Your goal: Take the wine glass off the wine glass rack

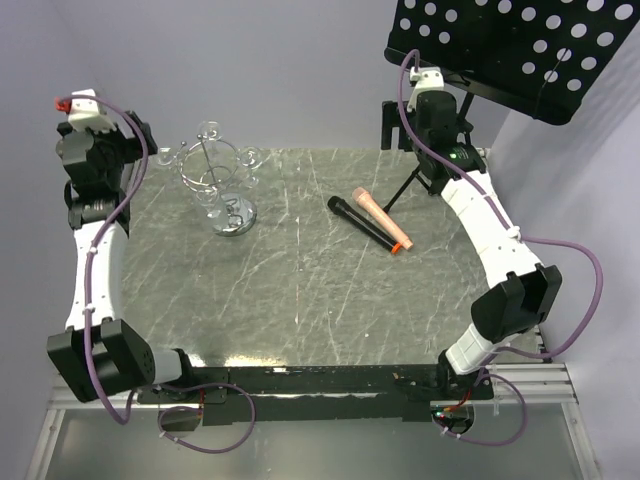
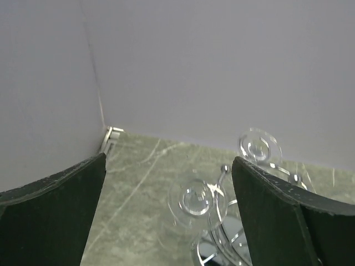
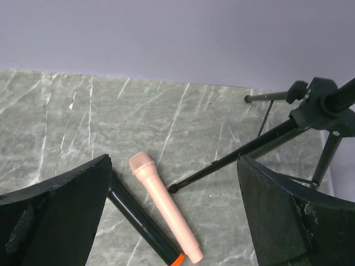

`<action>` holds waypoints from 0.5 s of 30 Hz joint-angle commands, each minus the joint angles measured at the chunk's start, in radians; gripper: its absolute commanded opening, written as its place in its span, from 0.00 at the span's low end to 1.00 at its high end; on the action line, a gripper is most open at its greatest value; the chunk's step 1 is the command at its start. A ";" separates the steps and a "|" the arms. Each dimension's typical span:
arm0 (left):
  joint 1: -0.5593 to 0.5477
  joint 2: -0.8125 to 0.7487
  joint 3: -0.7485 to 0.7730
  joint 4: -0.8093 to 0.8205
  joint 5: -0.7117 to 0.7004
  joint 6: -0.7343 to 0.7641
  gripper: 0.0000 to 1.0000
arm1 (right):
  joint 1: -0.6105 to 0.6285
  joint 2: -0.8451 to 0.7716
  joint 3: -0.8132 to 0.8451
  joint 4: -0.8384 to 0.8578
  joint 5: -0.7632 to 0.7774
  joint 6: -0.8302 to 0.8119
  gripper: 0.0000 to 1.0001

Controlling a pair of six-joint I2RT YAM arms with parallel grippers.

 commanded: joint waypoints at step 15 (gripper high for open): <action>0.213 -0.137 -0.146 -0.045 0.335 0.033 1.00 | 0.014 0.006 -0.023 -0.011 -0.103 -0.038 1.00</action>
